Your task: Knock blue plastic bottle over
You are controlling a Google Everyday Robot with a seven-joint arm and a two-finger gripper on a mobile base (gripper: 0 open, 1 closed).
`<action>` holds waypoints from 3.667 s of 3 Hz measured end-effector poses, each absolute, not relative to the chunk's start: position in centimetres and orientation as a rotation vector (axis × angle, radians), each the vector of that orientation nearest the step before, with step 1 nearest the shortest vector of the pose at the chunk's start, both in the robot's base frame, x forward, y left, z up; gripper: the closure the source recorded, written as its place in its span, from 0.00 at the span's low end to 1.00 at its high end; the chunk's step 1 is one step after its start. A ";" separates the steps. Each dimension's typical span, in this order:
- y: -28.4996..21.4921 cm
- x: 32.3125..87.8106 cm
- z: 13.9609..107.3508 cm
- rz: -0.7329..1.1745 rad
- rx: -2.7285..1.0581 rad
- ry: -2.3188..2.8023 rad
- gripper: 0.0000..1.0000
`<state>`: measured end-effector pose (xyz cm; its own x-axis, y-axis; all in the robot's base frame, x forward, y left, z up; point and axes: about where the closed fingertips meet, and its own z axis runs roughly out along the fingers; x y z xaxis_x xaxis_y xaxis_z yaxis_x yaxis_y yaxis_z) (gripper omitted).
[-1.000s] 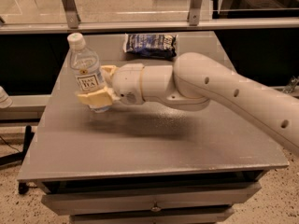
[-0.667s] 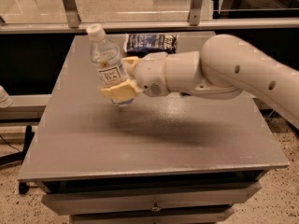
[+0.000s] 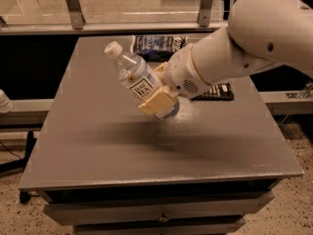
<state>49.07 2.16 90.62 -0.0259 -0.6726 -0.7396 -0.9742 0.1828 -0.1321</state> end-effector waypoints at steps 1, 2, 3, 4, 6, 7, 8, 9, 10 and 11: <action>0.0 47.9 88.6 0.445 -1.680 1.960 1.00; -2.1 47.4 86.8 0.289 -1.796 2.113 1.00; -3.3 47.7 85.6 0.151 -1.840 2.196 0.84; -2.0 48.7 84.9 0.092 -1.801 2.226 0.59; 2.3 50.4 85.0 0.116 -1.717 2.171 0.12; 3.4 50.3 85.0 0.136 -1.709 2.153 0.00; 4.0 50.0 85.2 0.172 -1.683 2.133 0.00; 3.3 49.3 85.6 0.254 -1.602 2.081 0.00; 0.8 48.8 85.9 0.324 -1.450 2.000 0.00; -0.5 49.0 85.6 0.404 -1.306 1.911 0.00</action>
Offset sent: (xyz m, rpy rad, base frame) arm -0.0105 -0.0934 -0.0609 -0.7649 0.1548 -0.0748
